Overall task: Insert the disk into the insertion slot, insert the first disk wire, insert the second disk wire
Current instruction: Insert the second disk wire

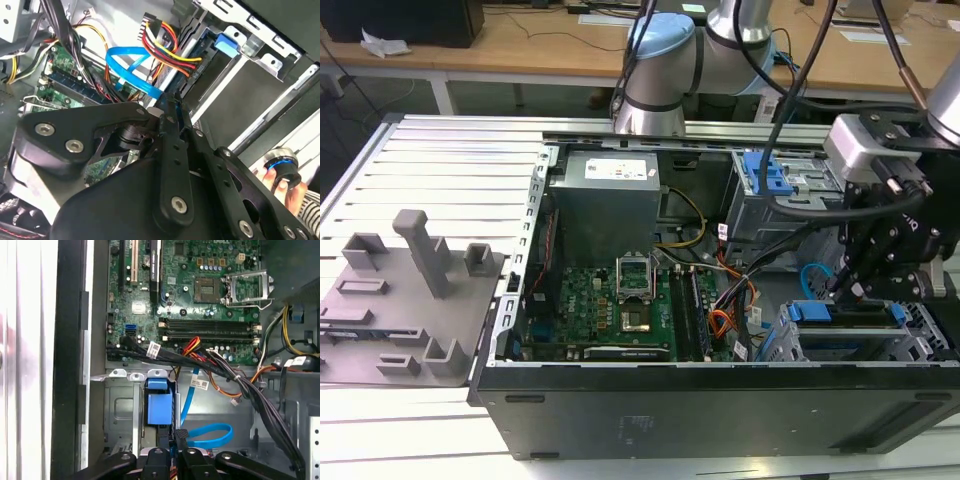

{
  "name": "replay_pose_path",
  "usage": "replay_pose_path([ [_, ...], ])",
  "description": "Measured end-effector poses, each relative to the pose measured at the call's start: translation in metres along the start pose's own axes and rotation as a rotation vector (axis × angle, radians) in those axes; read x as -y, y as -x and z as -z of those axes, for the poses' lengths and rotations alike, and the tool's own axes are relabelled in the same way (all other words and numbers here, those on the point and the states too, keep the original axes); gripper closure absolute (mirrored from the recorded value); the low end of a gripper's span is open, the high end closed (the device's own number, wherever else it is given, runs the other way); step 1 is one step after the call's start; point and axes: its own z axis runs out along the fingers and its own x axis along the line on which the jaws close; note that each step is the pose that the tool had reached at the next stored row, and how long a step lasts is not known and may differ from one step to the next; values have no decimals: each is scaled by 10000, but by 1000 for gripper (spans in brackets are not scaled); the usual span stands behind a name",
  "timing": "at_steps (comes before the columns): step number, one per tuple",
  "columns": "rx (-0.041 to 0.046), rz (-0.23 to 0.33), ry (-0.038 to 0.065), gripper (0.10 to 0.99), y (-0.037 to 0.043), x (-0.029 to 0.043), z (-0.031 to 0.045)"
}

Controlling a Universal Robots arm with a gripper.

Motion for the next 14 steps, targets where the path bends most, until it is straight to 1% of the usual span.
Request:
replay_pose_path([
  [3,2,-10,6,925,-1,52,-10],
  [5,1,-11,8,925,-12,63,-17],
  [8,1,-12,13,925,-28,81,-48],
  [11,79,-7,14,925,-27,84,-56],
  [14,77,-7,14,925,-36,85,-78],
])
